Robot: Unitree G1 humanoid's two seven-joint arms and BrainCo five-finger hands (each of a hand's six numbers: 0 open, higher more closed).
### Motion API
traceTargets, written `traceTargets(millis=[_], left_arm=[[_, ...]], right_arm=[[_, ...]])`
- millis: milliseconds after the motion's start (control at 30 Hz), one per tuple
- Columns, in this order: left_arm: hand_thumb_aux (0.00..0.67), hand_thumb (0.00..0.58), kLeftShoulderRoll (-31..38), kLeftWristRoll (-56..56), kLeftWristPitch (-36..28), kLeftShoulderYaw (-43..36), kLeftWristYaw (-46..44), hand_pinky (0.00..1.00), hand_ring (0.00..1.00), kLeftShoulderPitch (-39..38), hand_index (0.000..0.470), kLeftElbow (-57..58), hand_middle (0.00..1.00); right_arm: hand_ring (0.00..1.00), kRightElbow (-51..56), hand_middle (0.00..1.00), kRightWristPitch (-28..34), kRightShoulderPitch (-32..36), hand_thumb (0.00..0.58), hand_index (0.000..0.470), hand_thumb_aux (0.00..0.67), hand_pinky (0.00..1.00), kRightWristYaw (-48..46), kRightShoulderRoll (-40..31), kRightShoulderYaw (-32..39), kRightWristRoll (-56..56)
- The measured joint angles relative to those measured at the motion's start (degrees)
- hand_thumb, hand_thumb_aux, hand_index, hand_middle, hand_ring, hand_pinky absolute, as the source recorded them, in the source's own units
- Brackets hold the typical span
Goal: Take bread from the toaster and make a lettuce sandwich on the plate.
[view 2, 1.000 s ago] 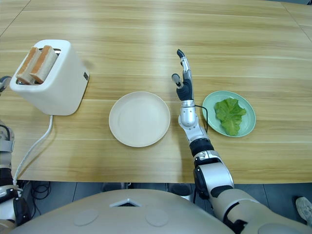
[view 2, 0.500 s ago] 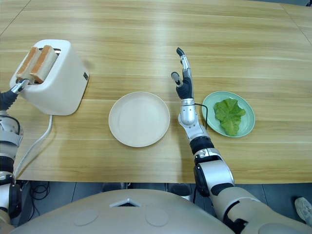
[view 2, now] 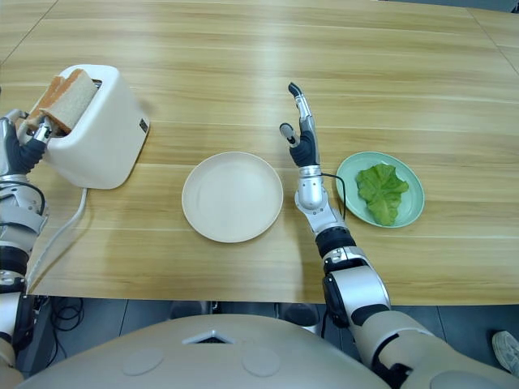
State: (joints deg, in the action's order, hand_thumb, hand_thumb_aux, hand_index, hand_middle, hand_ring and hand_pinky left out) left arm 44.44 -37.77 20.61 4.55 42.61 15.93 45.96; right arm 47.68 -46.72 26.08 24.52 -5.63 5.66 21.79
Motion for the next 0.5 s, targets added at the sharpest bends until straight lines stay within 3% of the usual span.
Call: traceTargets(millis=[433, 467, 500], left_arm=[[0.670, 0.580, -2.13, 7.35, 7.17, 1.06, 2.83, 0.00, 0.00, -0.04, 0.460, -0.59, 0.00], [0.670, 0.580, -2.66, 9.01, 7.98, 2.18, 3.14, 0.24, 0.24, -0.13, 0.460, -1.76, 0.24], [0.670, 0.580, -3.10, 10.45, 8.64, 3.53, 3.35, 0.74, 0.74, -0.09, 0.460, -2.95, 0.74]], right_arm=[[0.00, -0.68, 0.00, 0.01, -0.10, 0.000, 0.000, 0.000, 0.00, 0.11, -0.50, -1.03, -1.90], [0.00, -0.68, 0.00, 0.04, -0.12, 0.000, 0.000, 0.000, 0.00, 0.24, -0.38, -1.06, -1.89], [0.00, -0.68, 0.00, 0.04, -0.11, 0.000, 0.000, 0.000, 0.00, 0.41, -0.18, -1.05, -1.88]])
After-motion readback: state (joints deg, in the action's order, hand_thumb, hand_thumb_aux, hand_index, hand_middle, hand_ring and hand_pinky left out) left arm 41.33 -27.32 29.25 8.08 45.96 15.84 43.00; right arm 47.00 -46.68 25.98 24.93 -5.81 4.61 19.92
